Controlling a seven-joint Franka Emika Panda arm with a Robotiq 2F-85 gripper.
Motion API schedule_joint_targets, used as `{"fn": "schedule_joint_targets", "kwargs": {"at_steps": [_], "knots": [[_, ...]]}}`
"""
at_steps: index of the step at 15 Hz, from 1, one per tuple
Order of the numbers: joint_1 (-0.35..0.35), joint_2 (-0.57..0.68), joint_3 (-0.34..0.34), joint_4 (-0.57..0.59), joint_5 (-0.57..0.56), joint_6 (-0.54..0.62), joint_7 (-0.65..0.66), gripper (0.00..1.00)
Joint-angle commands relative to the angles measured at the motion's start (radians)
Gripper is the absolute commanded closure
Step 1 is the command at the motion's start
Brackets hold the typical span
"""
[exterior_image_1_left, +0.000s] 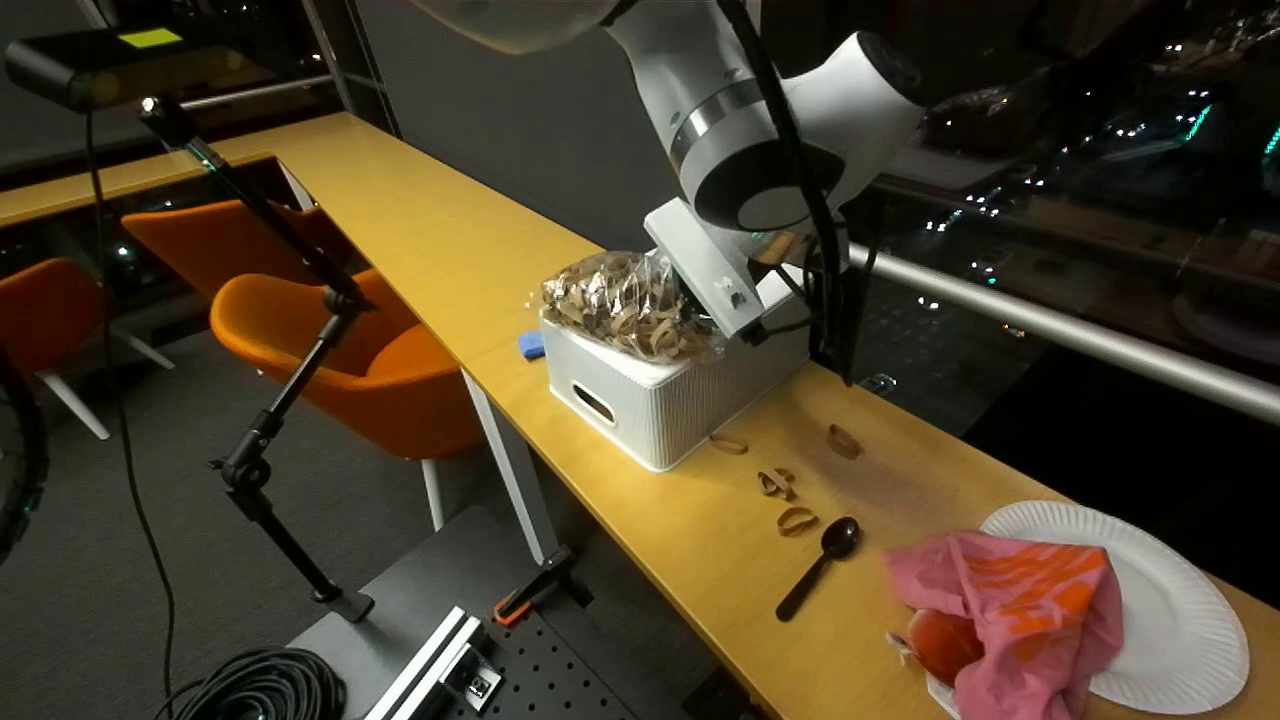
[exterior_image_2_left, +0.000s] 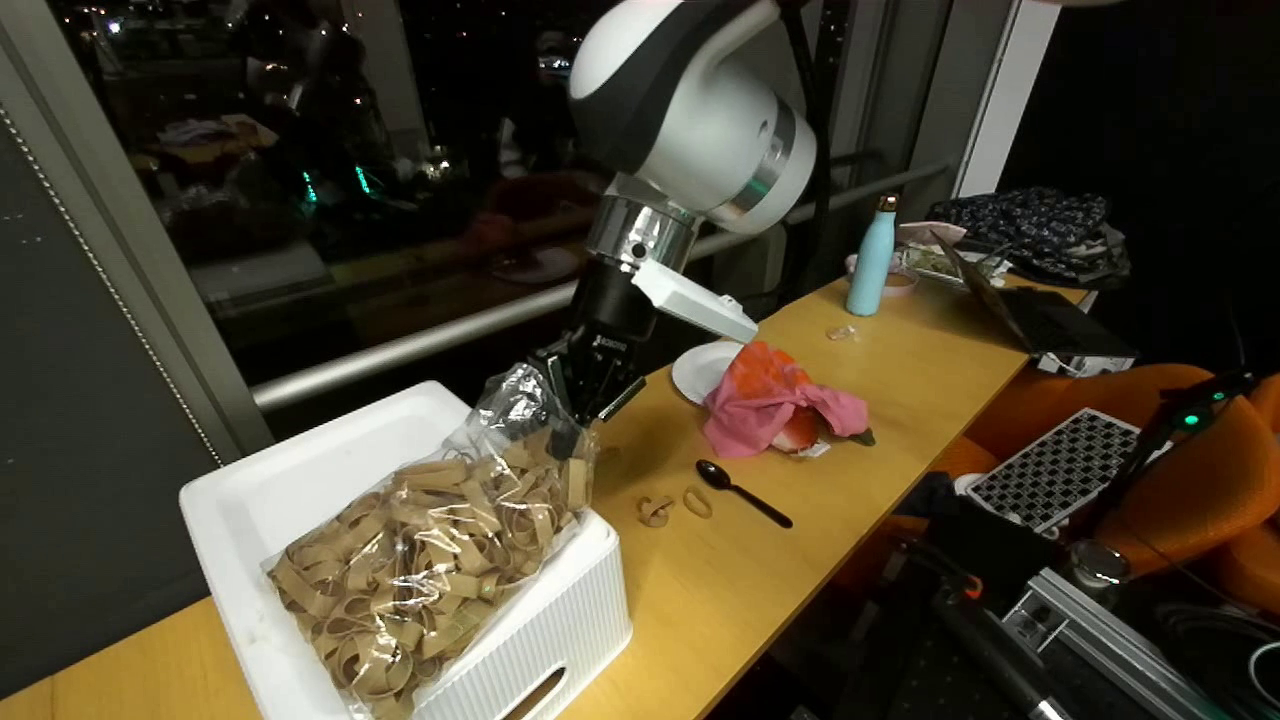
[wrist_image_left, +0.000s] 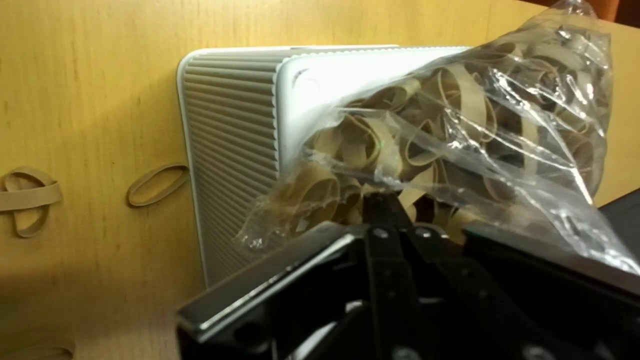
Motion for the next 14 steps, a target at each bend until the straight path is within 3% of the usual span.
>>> {"fn": "schedule_joint_targets", "kwargs": {"at_steps": [1, 13, 14], "knots": [[-0.007, 0.020, 0.004, 0.021, 0.068, -0.024, -0.059, 1.00], [0.001, 0.118, 0.016, 0.108, 0.139, -0.094, -0.146, 1.00], [0.003, 0.121, 0.017, 0.116, 0.138, -0.098, -0.147, 0.95]]}}
